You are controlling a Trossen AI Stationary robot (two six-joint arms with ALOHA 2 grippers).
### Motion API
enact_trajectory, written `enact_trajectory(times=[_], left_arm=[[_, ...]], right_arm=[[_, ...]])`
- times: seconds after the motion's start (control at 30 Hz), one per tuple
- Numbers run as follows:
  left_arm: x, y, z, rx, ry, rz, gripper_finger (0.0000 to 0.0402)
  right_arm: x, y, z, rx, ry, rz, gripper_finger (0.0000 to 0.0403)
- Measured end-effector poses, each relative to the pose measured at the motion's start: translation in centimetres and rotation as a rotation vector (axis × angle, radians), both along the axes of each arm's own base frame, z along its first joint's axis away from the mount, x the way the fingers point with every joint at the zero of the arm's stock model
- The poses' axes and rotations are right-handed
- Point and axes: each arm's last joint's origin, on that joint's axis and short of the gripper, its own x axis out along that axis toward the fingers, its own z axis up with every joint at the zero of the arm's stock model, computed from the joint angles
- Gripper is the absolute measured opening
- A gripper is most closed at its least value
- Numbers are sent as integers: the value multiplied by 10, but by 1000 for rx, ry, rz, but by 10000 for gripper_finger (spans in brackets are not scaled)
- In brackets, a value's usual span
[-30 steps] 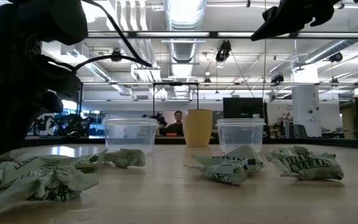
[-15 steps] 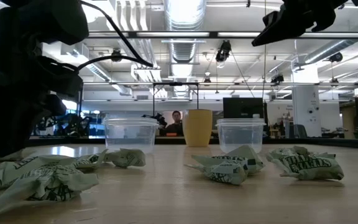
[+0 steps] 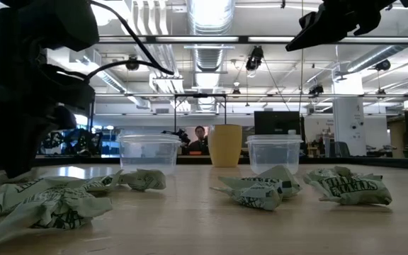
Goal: Pick and place items into bin
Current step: Put the green sweetener bag into the left transparent food container
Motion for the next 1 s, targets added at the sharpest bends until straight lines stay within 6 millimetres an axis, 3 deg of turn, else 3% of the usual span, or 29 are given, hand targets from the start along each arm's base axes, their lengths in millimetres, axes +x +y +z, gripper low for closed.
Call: enact_trajectory(times=[0.17,0.43,0.73,1.0], left_arm=[[2,1,8,50,-46,-1,1],[0,5,42,98,-173,9,0],[6,10,79,242,-496,-31,0],[38,17,72,333,-622,-110,0]], right_arm=[[0,0,0,-1,0,1,57],[0,0,1,-6,-6,2,57],[1,0,-1,-5,-11,2,57],[1,0,-2,5,-11,-4,57]])
